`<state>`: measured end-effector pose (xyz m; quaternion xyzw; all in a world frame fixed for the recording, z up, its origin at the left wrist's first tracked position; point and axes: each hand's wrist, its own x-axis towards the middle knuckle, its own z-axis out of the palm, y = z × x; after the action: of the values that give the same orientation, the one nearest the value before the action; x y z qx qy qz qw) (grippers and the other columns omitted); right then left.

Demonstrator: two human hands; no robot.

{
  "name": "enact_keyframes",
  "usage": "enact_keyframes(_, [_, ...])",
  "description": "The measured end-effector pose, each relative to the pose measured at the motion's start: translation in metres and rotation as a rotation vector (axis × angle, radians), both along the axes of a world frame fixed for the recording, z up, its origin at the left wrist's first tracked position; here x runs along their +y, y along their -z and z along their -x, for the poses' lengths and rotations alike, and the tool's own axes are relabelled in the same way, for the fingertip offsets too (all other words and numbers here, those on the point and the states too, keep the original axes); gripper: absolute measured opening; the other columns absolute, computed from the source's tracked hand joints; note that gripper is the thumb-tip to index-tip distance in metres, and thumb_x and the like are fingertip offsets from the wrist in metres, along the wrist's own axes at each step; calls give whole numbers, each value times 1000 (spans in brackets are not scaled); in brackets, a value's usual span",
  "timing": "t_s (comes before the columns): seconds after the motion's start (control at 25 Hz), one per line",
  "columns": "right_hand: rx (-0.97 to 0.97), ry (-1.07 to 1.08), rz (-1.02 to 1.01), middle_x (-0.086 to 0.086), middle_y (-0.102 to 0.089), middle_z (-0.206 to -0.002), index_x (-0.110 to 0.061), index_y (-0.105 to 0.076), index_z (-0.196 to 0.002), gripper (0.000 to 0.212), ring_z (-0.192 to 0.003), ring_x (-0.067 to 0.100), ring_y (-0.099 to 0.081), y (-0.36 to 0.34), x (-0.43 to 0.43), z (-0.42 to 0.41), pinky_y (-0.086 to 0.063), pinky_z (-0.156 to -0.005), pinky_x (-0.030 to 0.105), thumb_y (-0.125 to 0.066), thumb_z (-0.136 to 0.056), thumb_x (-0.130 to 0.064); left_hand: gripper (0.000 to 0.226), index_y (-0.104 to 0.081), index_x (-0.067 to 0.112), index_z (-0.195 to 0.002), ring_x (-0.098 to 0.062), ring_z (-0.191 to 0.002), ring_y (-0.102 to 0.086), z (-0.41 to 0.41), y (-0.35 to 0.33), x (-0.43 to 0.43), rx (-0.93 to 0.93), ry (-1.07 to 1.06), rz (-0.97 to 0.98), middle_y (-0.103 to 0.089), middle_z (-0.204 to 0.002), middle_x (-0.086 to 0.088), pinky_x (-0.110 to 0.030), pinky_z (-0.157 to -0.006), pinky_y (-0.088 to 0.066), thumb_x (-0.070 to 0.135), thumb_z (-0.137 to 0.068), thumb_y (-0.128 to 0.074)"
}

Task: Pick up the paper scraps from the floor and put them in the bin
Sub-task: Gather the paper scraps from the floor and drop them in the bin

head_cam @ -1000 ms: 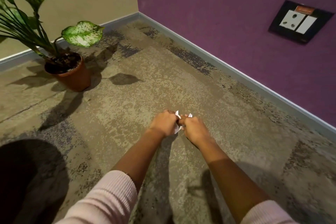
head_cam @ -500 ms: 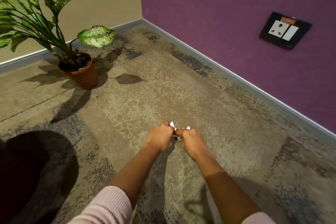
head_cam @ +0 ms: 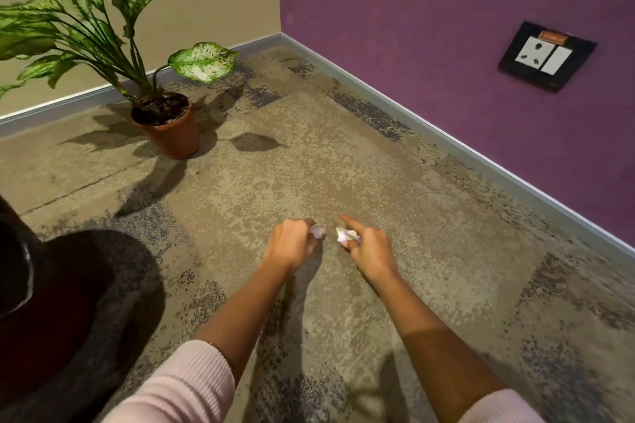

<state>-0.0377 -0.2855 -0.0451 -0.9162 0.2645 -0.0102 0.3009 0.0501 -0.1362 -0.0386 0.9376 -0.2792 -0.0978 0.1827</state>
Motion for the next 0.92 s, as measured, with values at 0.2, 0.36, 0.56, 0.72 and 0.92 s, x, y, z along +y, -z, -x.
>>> enact_keyframes(0.2, [9,115,41,-7,-73,-102,-37,-63,-120,37,-74,13,-65,-6,-10,-10,-60,-67,33,-67,-88,-17,29,-66,20,-119,-25,-88,-68,-17,-5,34,9,-179,184,-74,-98,-6,-32,-69,-49,16,-90,-62])
enact_keyframes(0.36, [14,91,44,-4,-73,-107,-33,-67,-115,30,-82,14,-67,-10,-5,-19,-60,-70,35,-66,-90,-17,23,-69,17,-111,-26,-85,-67,-19,-6,50,42,-260,210,-73,-92,-8,-32,-66,-45,14,-89,-61])
enact_keyframes(0.56, [29,38,64,-1,-72,-111,-31,-68,-116,31,-86,17,-67,-12,11,-26,-60,-73,34,-65,-90,-14,22,-69,17,-110,-27,-84,-67,-21,-13,68,22,-303,228,-73,-91,-8,-36,-69,-51,13,-90,-61])
enact_keyframes(0.72, [7,22,55,0,-73,-107,-31,-68,-115,29,-81,17,-67,-28,23,-36,-56,-67,26,-65,-90,-16,23,-69,17,-111,-29,-86,-68,-27,-36,90,-39,-324,249,-73,-93,-10,-38,-71,-53,13,-90,-60])
enact_keyframes(0.92, [-62,-38,42,1,-73,-109,-30,-70,-112,25,-86,17,-69,-71,45,-56,-50,-73,20,-66,-90,-20,22,-69,17,-109,-30,-90,-67,-37,-85,121,-99,-332,257,-73,-94,-11,-37,-70,-51,15,-91,-57])
